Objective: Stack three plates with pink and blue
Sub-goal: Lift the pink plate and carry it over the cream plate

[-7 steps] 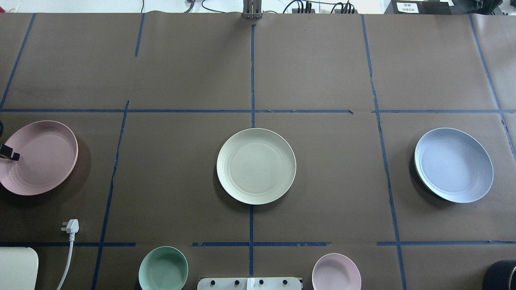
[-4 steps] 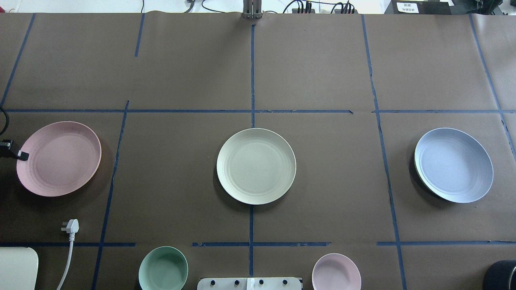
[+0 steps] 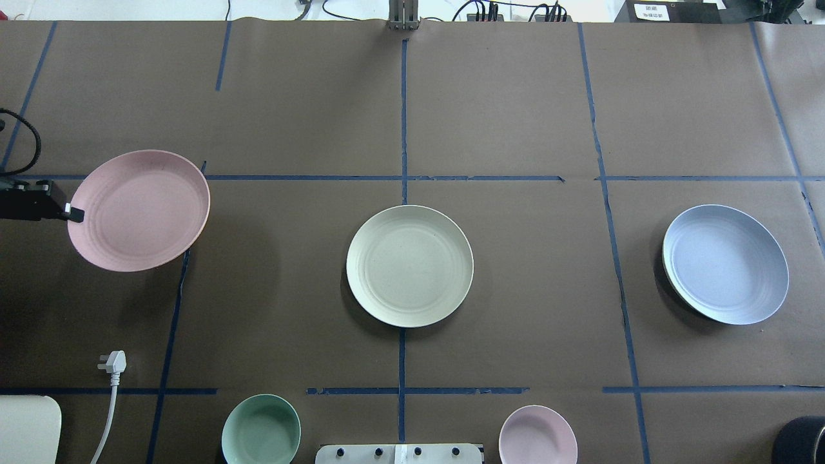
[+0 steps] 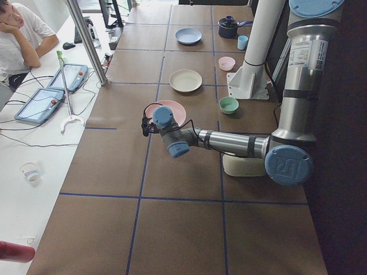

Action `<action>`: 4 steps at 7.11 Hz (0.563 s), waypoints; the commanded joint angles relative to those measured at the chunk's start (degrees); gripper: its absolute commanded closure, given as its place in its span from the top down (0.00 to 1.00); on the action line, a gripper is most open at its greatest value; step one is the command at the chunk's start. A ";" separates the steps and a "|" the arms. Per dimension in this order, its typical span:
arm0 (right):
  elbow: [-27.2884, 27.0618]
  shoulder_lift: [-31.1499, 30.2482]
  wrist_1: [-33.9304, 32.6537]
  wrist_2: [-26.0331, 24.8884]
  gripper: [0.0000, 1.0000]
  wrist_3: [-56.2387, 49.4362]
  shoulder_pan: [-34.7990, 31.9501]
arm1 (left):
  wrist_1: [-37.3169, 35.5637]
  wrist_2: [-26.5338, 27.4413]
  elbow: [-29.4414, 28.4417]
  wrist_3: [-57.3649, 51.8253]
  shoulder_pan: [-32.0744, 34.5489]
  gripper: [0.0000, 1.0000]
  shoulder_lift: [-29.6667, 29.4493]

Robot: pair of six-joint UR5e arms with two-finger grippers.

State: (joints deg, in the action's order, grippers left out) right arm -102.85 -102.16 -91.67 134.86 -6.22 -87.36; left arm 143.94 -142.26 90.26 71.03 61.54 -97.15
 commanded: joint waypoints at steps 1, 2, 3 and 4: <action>-0.07 0.03 0.00 0.05 1.00 0.07 0.00 | -1.63 4.32 0.88 5.34 -10.40 0.00 -9.25; 0.01 0.03 0.00 0.05 1.00 0.07 0.00 | -6.95 11.58 0.97 6.30 -15.60 0.00 -13.73; 0.01 -0.06 0.00 -0.04 1.00 0.07 0.00 | -12.23 17.05 0.97 9.01 -21.23 0.00 -18.12; 0.01 -0.06 0.00 -0.04 1.00 0.07 0.00 | -15.67 19.54 0.79 10.87 -24.15 0.00 -21.64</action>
State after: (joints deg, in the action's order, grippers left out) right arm -102.84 -102.18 -91.67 134.85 -6.15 -87.36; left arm 133.04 -127.13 91.16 79.51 42.10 -114.17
